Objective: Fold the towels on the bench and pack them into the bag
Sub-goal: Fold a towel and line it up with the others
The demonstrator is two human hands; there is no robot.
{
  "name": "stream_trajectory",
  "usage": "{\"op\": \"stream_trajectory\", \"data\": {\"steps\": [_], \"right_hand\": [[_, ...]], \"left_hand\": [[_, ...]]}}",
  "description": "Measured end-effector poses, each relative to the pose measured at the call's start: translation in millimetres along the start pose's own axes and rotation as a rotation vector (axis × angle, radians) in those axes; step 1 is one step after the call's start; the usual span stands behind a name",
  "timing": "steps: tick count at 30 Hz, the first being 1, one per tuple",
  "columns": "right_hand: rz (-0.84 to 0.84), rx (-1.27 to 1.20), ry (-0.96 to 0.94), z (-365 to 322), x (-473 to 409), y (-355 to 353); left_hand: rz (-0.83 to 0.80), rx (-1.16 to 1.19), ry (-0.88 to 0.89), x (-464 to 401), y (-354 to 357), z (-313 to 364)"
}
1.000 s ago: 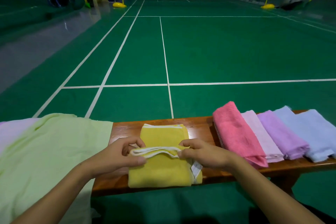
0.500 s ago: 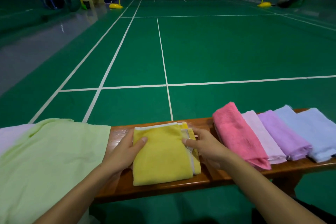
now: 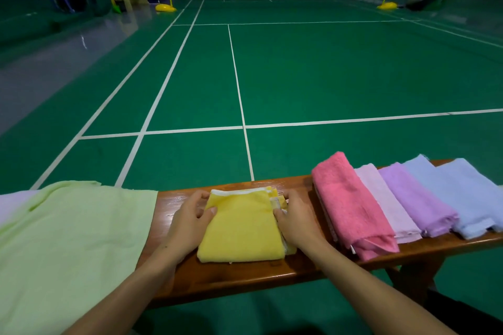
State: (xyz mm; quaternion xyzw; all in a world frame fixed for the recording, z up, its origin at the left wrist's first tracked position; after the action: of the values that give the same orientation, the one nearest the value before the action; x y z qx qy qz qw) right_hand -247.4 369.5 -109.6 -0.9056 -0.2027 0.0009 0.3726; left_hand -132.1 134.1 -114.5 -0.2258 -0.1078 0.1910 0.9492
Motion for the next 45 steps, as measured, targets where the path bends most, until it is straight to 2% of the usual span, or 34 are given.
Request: {"op": "stream_trajectory", "data": {"steps": [4,8,13,16,18,20,22,24,25,27,29,33,39,41,43,45], "right_hand": [[-0.031,-0.013,0.055,-0.1,-0.8,-2.1],[-0.069,-0.016,0.078,0.6,-2.8,-6.1],[-0.029,0.043,-0.013,-2.1,-0.2,-4.8],[-0.030,0.139,-0.028,-2.1,2.2,-4.6],[0.080,0.284,-0.116,-8.1,6.3,-9.8],[0.188,0.439,-0.325,-19.2,11.8,-9.3],[0.140,0.525,-0.548,-30.0,18.7,3.3],[-0.003,0.596,-0.686,-33.2,27.5,23.2],[-0.088,0.620,-0.698,-30.8,30.9,31.3],[-0.220,0.644,-0.652,-20.2,30.5,41.1],[-0.262,0.683,-0.608,-11.2,26.8,41.1],[-0.292,0.702,-0.564,-1.4,16.3,31.5],[-0.213,0.672,-0.619,-3.4,14.3,3.9],[-0.184,0.569,-0.651,-2.9,21.4,-2.2],[-0.209,0.365,-0.602,0.7,27.7,-6.9],[-0.228,0.283,-0.589,5.1,34.2,-7.0]], "left_hand": [[0.107,-0.020,0.009,1.4,1.5,6.5],[0.124,0.082,-0.004,3.0,1.2,6.5],[0.187,-0.160,0.117,3.4,-2.1,7.0],[0.252,-0.127,0.094,3.3,-5.5,6.8],[0.289,-0.155,0.131,5.5,-8.1,10.2],[0.311,-0.373,0.274,11.8,-6.2,16.0],[0.227,-0.600,0.475,20.5,6.0,19.6],[0.086,-0.766,0.596,26.0,22.2,14.7],[0.030,-0.842,0.607,26.3,28.9,10.3],[-0.068,-0.941,0.520,21.7,33.4,-1.5],[-0.143,-0.954,0.408,16.0,28.8,-11.8],[-0.192,-0.990,0.364,11.9,18.1,-11.4],[-0.175,-0.837,0.421,21.1,-3.8,-8.4],[-0.160,-0.763,0.488,27.4,-11.7,-10.0],[-0.154,-0.729,0.550,34.5,-17.7,-10.8],[-0.165,-0.726,0.566,41.9,-21.5,-12.1]]}}
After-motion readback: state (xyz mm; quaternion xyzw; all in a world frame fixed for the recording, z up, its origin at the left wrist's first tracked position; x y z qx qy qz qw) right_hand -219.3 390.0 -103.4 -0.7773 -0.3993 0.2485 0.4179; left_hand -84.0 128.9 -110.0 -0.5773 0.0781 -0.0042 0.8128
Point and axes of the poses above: each hand's wrist, its own x-axis away from the middle knuckle, its own y-axis out of the palm, z = x × y, the point moved 5 cm from there along -x, towards the middle knuckle, and after that the axes turned 5 degrees about -z, right-handed, at the moved point
